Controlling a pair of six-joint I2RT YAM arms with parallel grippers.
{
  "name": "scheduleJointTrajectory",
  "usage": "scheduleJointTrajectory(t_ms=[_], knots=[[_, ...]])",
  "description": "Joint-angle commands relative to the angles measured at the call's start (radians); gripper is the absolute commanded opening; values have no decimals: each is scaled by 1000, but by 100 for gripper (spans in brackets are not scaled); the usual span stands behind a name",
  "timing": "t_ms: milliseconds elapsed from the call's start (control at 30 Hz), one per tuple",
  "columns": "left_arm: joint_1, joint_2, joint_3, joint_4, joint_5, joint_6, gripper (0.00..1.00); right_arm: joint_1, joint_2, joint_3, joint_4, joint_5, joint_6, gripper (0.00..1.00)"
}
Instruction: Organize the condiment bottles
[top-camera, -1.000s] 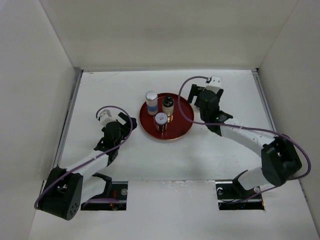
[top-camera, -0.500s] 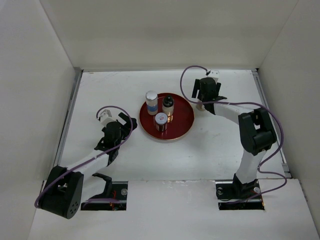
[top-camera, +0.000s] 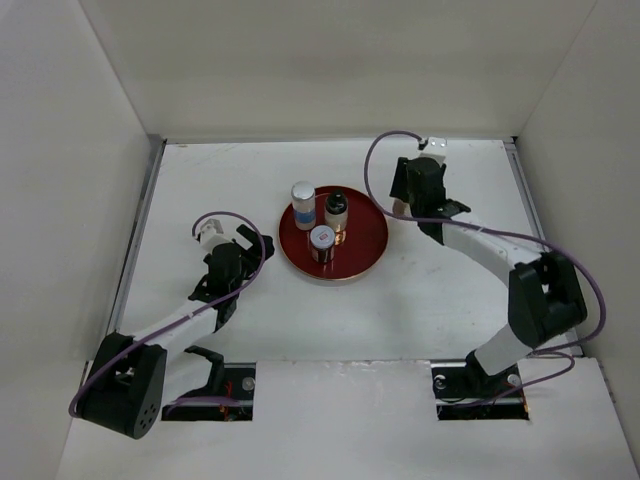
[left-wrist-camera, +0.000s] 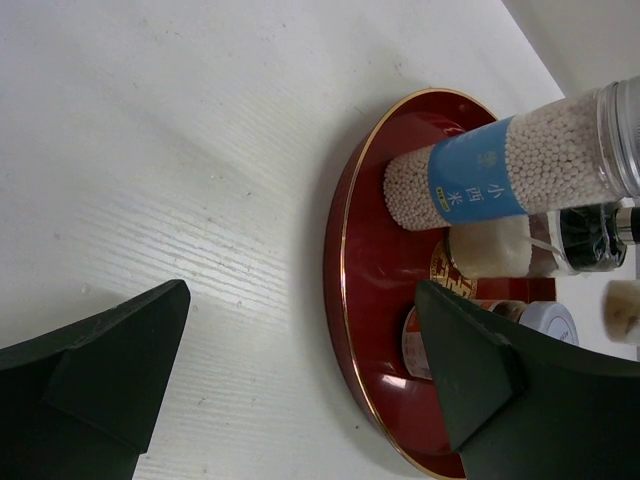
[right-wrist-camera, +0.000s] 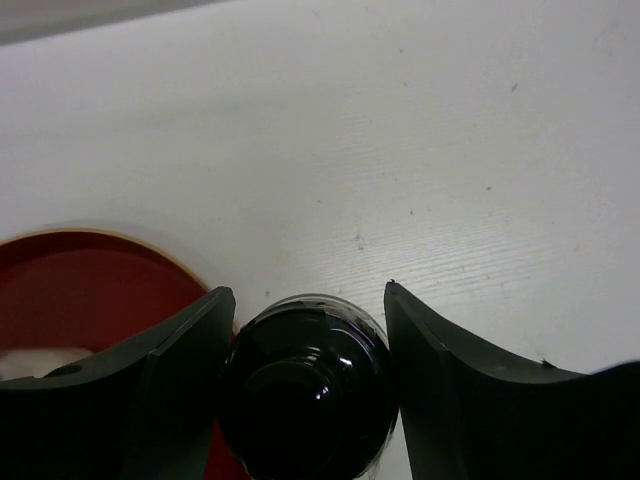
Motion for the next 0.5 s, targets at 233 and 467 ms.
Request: scheduleJointTrajectory(t_ms=[233, 467], knots=[[2, -20, -4, 42, -8, 4, 100, 203, -73, 11, 20, 49, 20, 61], [6, -34, -7, 37, -2, 2, 100, 288, 62, -17, 104, 49, 103, 61]])
